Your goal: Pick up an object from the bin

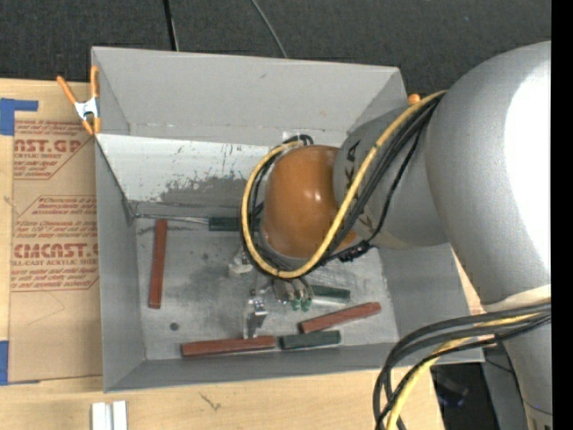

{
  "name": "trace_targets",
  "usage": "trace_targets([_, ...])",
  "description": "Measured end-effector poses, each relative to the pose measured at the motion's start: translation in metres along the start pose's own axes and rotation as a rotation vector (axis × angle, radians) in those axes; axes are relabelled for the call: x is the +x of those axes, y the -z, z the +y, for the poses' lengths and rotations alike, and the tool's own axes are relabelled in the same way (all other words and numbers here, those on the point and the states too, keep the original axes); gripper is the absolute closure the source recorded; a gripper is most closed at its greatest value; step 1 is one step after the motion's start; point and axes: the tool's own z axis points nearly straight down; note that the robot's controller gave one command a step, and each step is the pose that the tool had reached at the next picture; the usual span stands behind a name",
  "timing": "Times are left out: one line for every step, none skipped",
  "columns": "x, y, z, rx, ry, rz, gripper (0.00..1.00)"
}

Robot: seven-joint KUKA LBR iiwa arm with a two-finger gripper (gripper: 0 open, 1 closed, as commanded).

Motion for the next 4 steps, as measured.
trace_targets([0.0,0.0,0.0,0.0,0.0,0.0,0.0])
trace_targets([0.008,0.022,-0.026,-0.002,0.066,0.004,0.0])
trace_targets([0.011,0.013,-0.056,0.002,0.161,-0.005,0.0])
trace_targets([0.016,-0.012,-0.066,-0.005,0.277,0.0,0.0])
